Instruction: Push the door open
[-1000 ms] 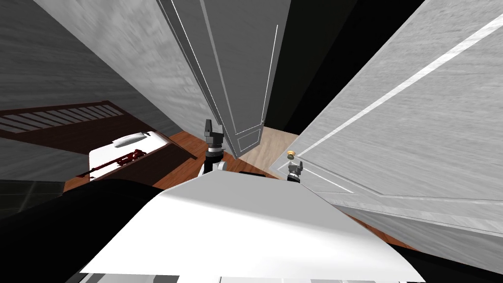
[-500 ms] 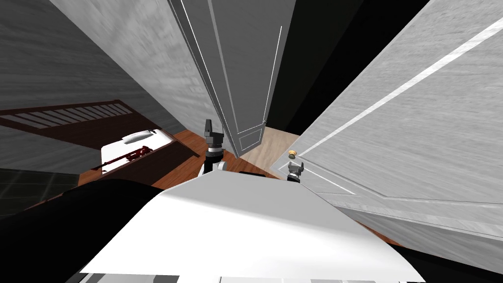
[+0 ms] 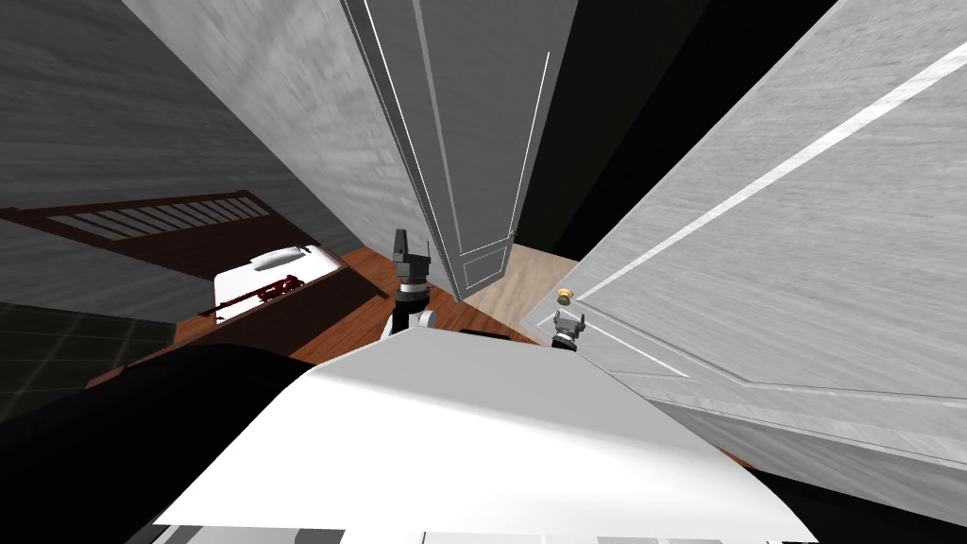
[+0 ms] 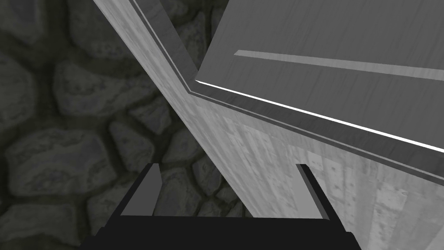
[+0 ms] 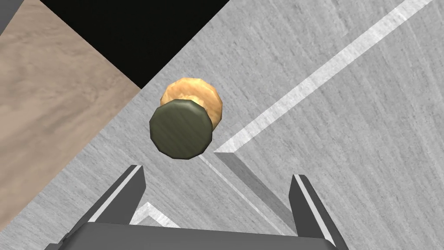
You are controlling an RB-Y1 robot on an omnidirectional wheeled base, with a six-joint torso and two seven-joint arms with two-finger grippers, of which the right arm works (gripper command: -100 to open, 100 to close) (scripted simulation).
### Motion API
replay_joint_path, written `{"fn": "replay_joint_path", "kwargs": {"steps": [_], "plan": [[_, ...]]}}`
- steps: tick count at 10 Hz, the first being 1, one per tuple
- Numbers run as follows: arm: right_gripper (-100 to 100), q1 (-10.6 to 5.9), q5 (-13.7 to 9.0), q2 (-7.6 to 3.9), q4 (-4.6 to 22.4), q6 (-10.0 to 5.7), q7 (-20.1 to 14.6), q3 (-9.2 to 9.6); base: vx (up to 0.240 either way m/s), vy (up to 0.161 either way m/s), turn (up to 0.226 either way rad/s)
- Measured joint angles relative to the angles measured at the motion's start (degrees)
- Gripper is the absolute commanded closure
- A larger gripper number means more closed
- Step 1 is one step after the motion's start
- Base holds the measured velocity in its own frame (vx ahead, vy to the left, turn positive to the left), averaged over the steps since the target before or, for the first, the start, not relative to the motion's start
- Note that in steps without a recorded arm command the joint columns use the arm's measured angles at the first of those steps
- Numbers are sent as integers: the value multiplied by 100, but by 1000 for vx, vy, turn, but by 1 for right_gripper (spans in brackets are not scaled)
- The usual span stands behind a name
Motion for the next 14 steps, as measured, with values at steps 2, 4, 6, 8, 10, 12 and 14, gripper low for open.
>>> {"fn": "replay_joint_path", "kwargs": {"steps": [2, 4, 6, 8, 10, 12, 14], "plan": [[-100, 4, -103, 3, -5, 24, -255, 23, -41, 17, 74], [-100, 2, -239, 2, 5, 48, -553, 53, -41, 15, 34], [-100, 15, -336, 6, -14, 79, -818, 76, -29, 9, 43], [-100, 24, -478, 13, -23, 108, -1129, 109, -39, 16, 50], [-100, 15, -577, 13, -8, 124, -1412, 129, -37, 13, 62], [-100, 17, -686, 20, -7, 146, -1709, 154, -32, 10, 28], [-100, 24, -768, 26, -20, 173, -1968, 172, -24, 11, 38]]}}
